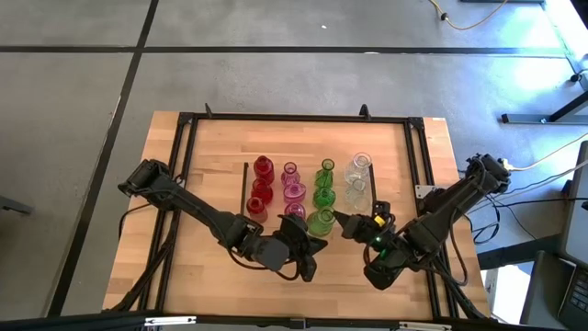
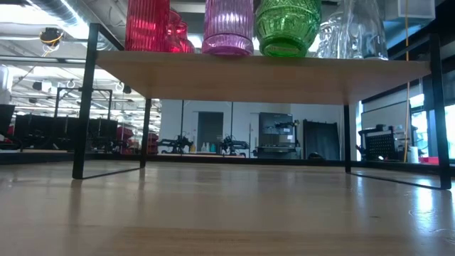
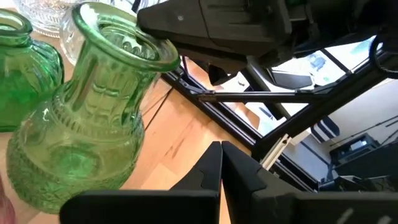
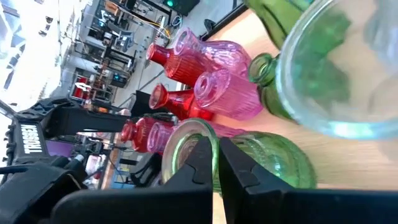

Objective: Sort vases onto shelf
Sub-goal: Put the green vase on the shelf aligned with the other green vases

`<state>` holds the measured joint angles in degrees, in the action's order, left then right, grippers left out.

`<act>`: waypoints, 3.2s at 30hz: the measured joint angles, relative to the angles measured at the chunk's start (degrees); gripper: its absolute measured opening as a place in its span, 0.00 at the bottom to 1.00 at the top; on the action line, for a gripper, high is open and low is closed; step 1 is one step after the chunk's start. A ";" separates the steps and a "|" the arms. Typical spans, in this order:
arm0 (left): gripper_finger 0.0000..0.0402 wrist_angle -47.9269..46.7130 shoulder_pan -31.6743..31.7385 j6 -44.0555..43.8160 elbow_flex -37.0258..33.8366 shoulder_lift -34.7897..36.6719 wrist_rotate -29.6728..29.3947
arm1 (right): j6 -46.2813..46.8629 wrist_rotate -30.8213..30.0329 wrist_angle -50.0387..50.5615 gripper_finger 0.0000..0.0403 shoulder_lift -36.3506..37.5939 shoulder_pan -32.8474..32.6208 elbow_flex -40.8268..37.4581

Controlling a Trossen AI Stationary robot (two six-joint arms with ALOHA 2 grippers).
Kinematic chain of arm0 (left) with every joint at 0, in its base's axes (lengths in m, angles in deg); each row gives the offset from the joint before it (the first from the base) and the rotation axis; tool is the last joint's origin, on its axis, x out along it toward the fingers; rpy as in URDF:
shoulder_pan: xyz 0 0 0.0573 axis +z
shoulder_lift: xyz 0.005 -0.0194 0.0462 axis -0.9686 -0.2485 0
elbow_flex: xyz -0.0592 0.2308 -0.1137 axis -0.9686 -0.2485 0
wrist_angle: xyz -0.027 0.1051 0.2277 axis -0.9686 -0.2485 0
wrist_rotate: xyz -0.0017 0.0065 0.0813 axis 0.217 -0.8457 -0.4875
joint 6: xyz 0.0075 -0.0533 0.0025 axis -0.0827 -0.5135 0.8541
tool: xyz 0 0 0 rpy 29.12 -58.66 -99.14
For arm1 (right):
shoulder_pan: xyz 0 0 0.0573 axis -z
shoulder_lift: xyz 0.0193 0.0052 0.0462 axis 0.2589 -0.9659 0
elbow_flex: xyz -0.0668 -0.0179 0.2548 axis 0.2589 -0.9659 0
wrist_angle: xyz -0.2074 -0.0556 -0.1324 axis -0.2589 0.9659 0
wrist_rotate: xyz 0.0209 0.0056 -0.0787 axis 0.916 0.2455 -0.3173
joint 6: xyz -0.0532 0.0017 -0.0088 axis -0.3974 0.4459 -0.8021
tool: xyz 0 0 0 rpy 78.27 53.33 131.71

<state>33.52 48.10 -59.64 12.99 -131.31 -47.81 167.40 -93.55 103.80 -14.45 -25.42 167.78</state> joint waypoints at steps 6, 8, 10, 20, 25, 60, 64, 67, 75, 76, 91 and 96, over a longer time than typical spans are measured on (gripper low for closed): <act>0.00 0.19 0.29 0.01 0.02 0.00 0.42 | -0.03 0.78 1.88 0.00 0.99 0.00 -0.03; 0.00 0.22 0.33 0.01 0.01 0.00 0.42 | -0.03 0.44 1.84 0.00 0.99 0.00 -0.03; 0.00 0.20 0.40 0.01 0.02 0.00 0.50 | -0.16 0.53 1.90 0.00 0.99 0.00 0.27; 0.00 0.31 0.93 0.01 0.02 0.00 0.99 | -2.35 0.45 4.66 0.00 0.95 0.13 3.10; 0.00 0.35 1.32 0.03 0.02 0.00 2.22 | -2.34 0.90 5.15 0.00 0.95 1.28 3.10; 0.00 0.13 1.32 0.40 0.02 0.02 2.48 | -2.54 1.31 5.95 0.00 0.99 3.44 3.23; 0.00 0.13 1.31 0.40 0.02 0.02 2.48 | -2.57 1.31 5.95 0.00 0.99 3.43 3.23; 0.00 0.13 1.31 0.40 0.02 0.02 2.48 | -2.59 1.31 5.95 0.03 0.99 3.43 3.23; 0.00 0.13 1.30 0.40 0.02 0.02 2.48 | -2.54 1.30 5.88 0.17 0.99 3.43 3.23; 0.00 0.13 1.30 0.38 0.02 0.02 2.48 | -2.54 1.05 5.88 0.18 0.99 3.43 3.23; 0.00 0.13 1.30 0.38 0.02 0.04 2.46 | -3.38 -2.85 3.64 0.17 0.99 3.41 3.23; 0.00 0.13 1.30 0.36 0.02 0.04 2.22 | -7.26 -5.10 -0.06 0.17 0.99 3.37 3.23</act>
<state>33.65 49.39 -59.29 13.01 -131.27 -45.59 160.14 -98.64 103.74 -13.46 -22.05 171.00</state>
